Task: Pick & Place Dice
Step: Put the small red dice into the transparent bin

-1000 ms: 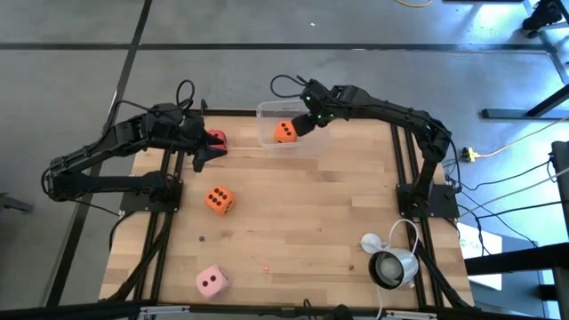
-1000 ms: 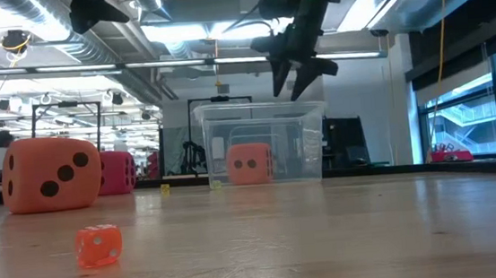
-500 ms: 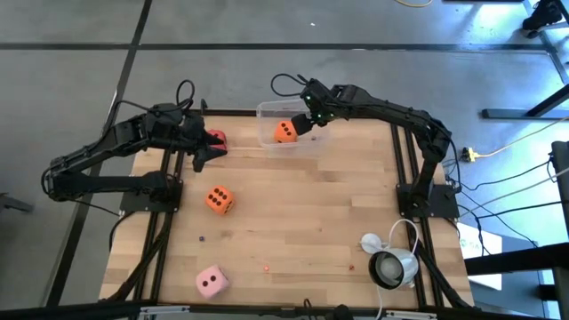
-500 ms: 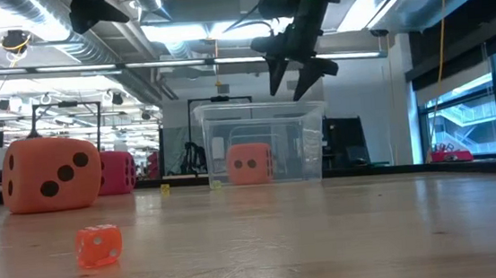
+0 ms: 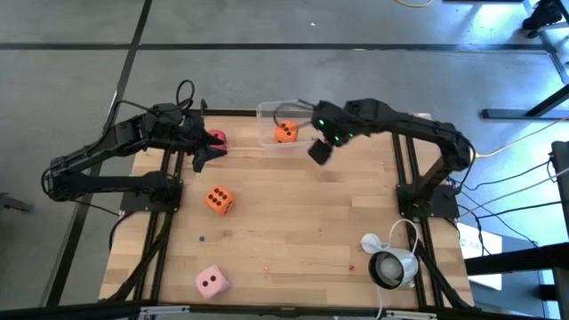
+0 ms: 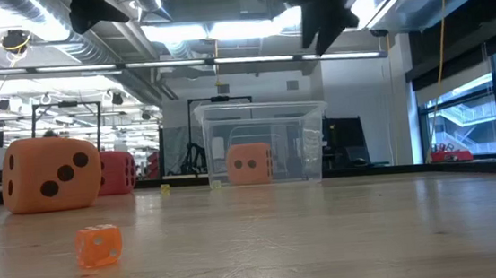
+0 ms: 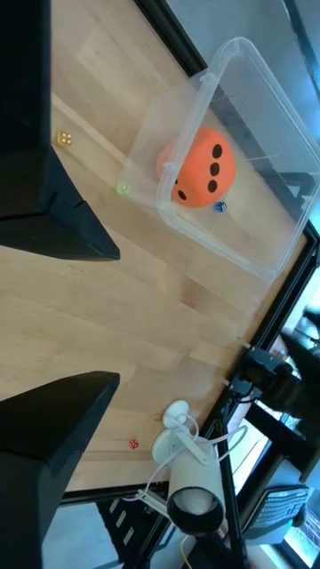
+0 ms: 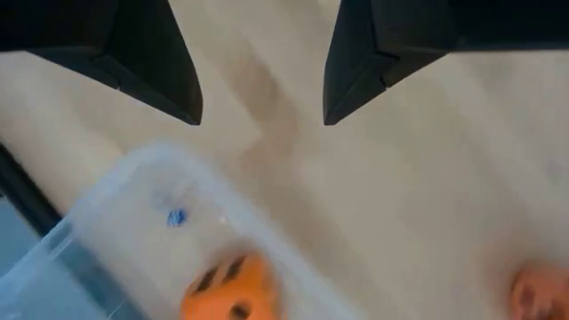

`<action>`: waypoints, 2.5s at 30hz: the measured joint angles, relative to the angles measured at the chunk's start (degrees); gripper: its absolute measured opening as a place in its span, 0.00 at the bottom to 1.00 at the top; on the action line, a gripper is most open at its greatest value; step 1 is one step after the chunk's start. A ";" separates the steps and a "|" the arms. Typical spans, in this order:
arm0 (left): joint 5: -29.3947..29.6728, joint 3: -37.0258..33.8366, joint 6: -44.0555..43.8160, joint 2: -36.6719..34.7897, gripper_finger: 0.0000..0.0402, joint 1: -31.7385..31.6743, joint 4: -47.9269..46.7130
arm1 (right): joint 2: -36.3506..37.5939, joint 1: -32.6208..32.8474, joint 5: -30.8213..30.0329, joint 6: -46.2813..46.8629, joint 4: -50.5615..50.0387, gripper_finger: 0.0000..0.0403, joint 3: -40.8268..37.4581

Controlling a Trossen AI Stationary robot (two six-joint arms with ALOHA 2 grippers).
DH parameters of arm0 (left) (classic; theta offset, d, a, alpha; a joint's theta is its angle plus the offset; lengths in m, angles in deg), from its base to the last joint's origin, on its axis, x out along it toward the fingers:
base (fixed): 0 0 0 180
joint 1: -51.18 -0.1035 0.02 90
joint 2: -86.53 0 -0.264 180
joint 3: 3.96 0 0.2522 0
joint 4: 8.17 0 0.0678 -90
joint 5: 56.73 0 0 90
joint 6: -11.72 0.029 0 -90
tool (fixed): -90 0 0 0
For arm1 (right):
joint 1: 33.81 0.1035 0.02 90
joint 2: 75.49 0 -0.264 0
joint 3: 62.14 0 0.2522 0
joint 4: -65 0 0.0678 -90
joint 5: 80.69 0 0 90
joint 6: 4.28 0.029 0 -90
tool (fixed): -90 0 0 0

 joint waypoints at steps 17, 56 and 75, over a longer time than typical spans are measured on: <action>-0.11 0.00 -0.94 0.02 0.52 0.02 0.00 | -0.18 24.58 12.07 11.80 -12.01 0.53 0.07; -1.78 0.00 -2.91 0.00 0.52 0.02 0.00 | -31.60 42.47 37.53 23.41 -1.09 0.53 0.06; -4.20 0.00 -4.07 0.00 0.52 0.00 0.00 | -32.99 42.76 35.56 19.29 -5.09 0.53 -2.05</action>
